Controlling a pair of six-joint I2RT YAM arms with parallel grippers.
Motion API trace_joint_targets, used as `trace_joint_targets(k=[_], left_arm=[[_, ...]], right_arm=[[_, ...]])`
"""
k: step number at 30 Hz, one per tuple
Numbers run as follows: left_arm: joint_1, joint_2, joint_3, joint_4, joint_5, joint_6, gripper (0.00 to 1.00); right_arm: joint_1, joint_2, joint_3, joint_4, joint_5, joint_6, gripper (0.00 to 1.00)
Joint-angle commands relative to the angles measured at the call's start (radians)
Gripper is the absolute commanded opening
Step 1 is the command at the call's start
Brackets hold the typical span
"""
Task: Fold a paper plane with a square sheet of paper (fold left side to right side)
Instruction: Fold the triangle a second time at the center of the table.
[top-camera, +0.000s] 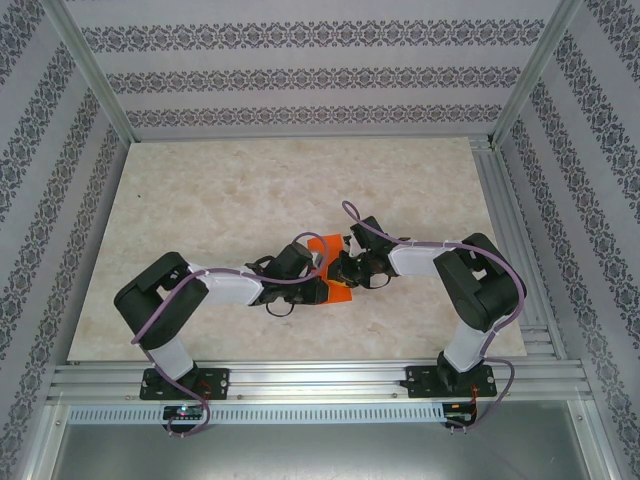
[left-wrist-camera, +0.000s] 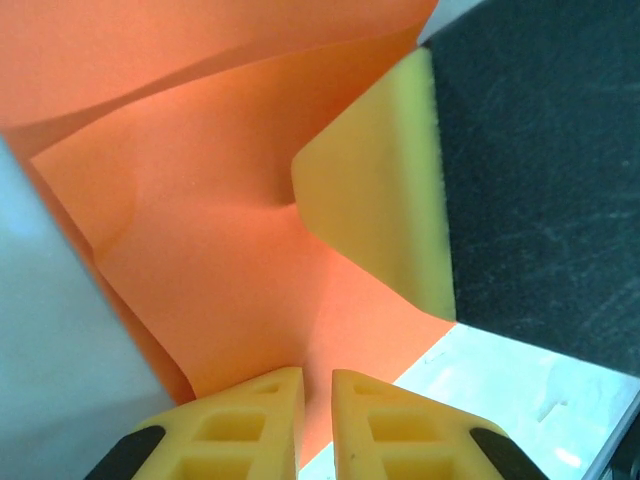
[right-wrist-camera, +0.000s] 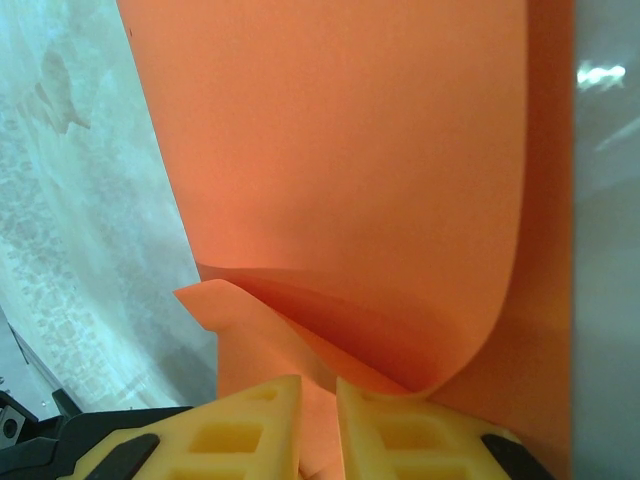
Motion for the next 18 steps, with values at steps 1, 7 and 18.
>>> trace_joint_targets(k=[1, 7, 18], left_arm=[[-0.01, 0.031, -0.006, -0.06, -0.026, 0.022, 0.18], [-0.01, 0.044, -0.032, -0.082, -0.058, 0.01, 0.15], [-0.01, 0.03, -0.129, -0.05, -0.056, -0.026, 0.13]], right_arm=[[0.004, 0.03, 0.006, -0.076, 0.085, -0.031, 0.18], [-0.003, 0.033, 0.036, -0.107, 0.096, -0.067, 0.18], [-0.073, 0.061, 0.096, -0.161, 0.109, -0.148, 0.16]])
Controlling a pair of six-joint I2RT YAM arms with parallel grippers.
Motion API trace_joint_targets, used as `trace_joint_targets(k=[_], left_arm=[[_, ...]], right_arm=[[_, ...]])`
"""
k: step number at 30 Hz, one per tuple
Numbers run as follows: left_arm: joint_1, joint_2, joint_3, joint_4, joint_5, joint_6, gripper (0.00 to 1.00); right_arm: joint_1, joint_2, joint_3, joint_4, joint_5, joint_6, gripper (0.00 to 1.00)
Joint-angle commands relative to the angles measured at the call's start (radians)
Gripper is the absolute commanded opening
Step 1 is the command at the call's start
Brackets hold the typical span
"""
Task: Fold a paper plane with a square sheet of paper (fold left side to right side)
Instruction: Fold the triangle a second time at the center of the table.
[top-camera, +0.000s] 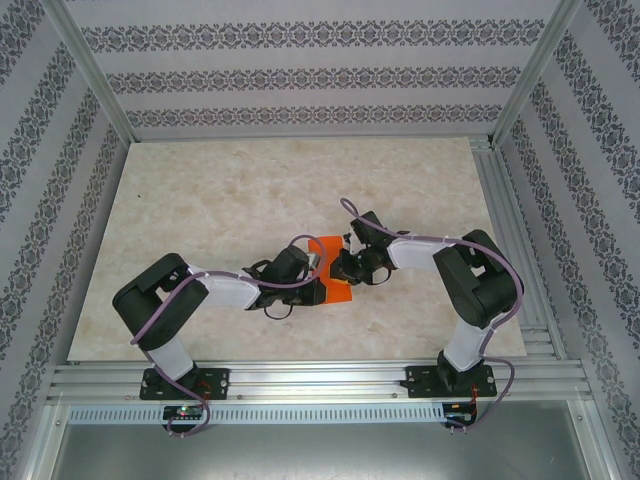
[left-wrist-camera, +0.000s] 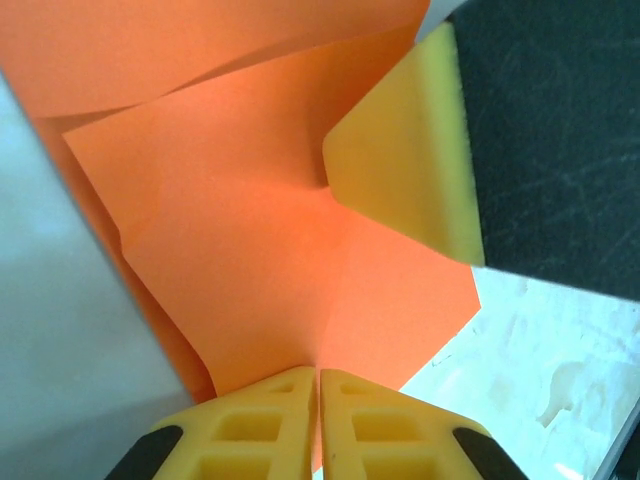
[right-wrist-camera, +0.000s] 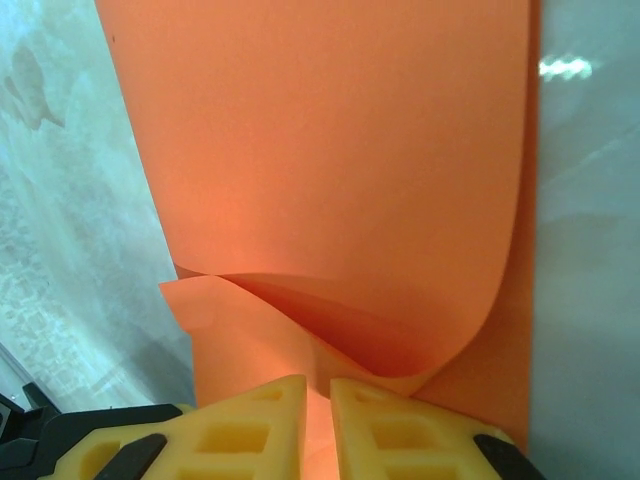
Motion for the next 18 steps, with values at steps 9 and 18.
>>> trace_joint_targets(k=[9, 18], left_arm=[[-0.01, 0.035, -0.073, -0.136, -0.041, -0.017, 0.12], [-0.011, 0.021, -0.064, -0.126, -0.042, -0.015, 0.12]], right_arm=[[-0.144, 0.062, 0.103, -0.122, 0.159, -0.16, 0.15], [-0.084, -0.163, 0.069, -0.154, 0.111, -0.143, 0.17]])
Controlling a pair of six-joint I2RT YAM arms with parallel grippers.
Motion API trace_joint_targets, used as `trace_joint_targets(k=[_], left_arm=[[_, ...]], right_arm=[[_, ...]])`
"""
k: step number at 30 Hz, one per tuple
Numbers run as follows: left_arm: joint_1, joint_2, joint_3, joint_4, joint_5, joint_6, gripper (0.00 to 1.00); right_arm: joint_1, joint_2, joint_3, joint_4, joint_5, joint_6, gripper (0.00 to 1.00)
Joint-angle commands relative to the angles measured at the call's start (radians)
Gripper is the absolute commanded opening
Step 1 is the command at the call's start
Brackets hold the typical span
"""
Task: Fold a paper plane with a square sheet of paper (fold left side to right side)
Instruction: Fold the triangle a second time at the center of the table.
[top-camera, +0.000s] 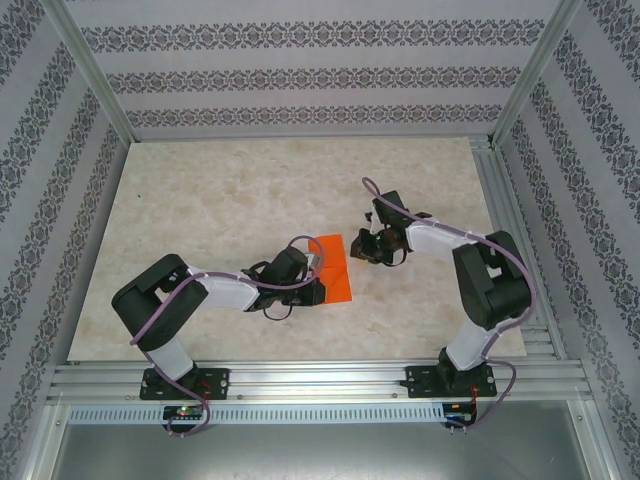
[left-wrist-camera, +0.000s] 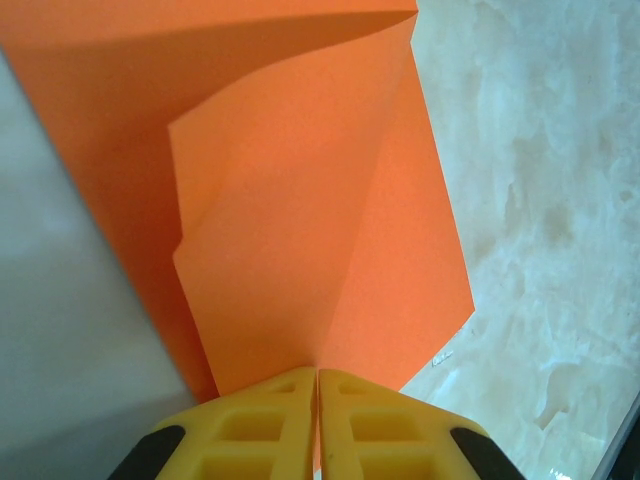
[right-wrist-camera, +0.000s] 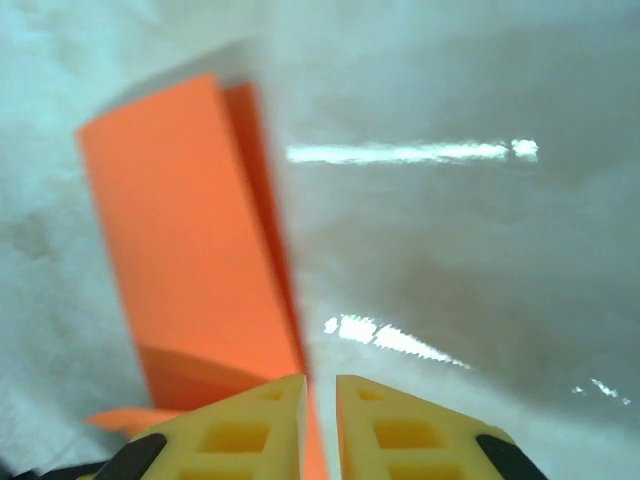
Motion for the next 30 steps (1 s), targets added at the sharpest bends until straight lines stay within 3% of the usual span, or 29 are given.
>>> trace_joint_targets(k=[1, 9, 19, 30], left_arm=[[-0.012, 0.027, -0.046, -0.153, -0.035, -0.005, 0.12], [-0.011, 0.02, -0.047, -0.154, -0.036, 0.0, 0.12], [-0.012, -0.009, -0.068, -0.183, -0.034, -0.002, 0.13], [-0.013, -0.123, -0.2, -0.208, -0.051, -0.05, 0.13]], right_arm=[[0.073, -0.082, -0.035, 0.015, -0.017, 0.022, 0.17], [0.178, 0.043, -0.068, 0.198, -0.064, 0.173, 0.16], [0.174, 0.138, -0.044, 0.114, 0.018, 0.128, 0.16], [0.158, 0.196, -0.044, 0.101, 0.036, 0.117, 0.16]])
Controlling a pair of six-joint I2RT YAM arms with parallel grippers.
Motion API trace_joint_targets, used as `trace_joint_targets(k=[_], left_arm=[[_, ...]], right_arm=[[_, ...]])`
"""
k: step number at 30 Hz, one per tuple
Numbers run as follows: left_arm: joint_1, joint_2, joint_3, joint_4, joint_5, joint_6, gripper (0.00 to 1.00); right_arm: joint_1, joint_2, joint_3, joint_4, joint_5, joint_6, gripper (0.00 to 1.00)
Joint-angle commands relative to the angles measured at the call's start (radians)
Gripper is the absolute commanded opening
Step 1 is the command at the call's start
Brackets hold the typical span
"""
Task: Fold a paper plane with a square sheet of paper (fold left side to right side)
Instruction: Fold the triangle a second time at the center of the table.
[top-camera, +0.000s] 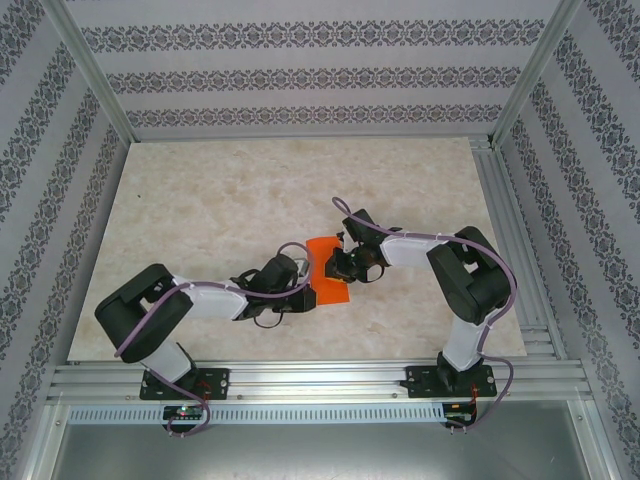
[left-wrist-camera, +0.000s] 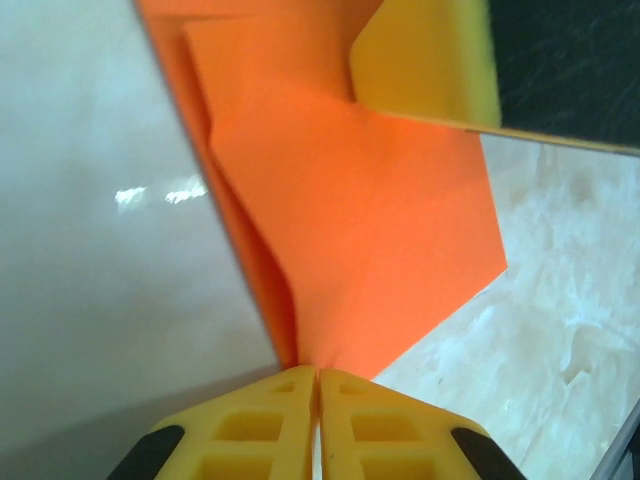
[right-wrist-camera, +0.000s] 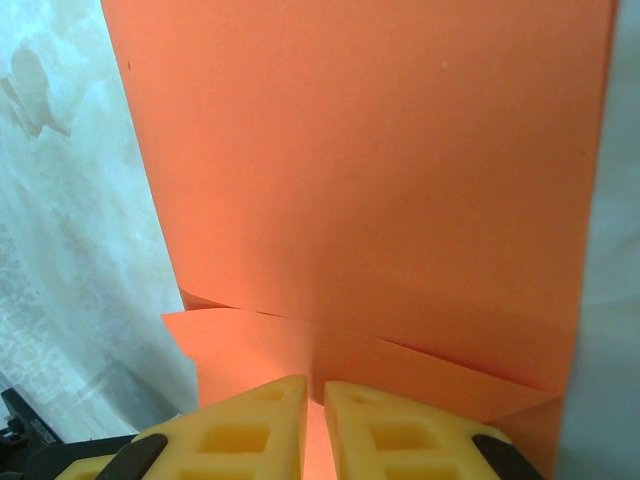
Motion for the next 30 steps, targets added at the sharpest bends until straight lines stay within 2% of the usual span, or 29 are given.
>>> trace_joint_targets(k=[1, 5, 12, 19, 30], left_arm=[[-0.01, -0.017, -0.082, -0.212, -0.02, -0.027, 0.13], [-0.009, -0.078, -0.071, -0.255, -0.031, -0.027, 0.13], [-0.003, -0.149, 0.06, -0.308, -0.021, -0.002, 0.14], [-0.003, -0.045, 0.168, -0.227, 0.058, 0.009, 0.13], [-0.003, 0.108, 0.211, -0.204, 0.039, 0.027, 0.12]], right_arm=[[-0.013, 0.07, -0.01, -0.032, 0.115, -0.023, 0.16], [-0.014, 0.064, -0.01, -0.032, 0.114, -0.025, 0.16], [-0.012, 0.055, -0.007, -0.033, 0.109, -0.024, 0.16], [-0.012, 0.049, -0.008, -0.038, 0.111, -0.024, 0.16], [-0.011, 0.038, -0.006, -0.045, 0.103, -0.034, 0.16]])
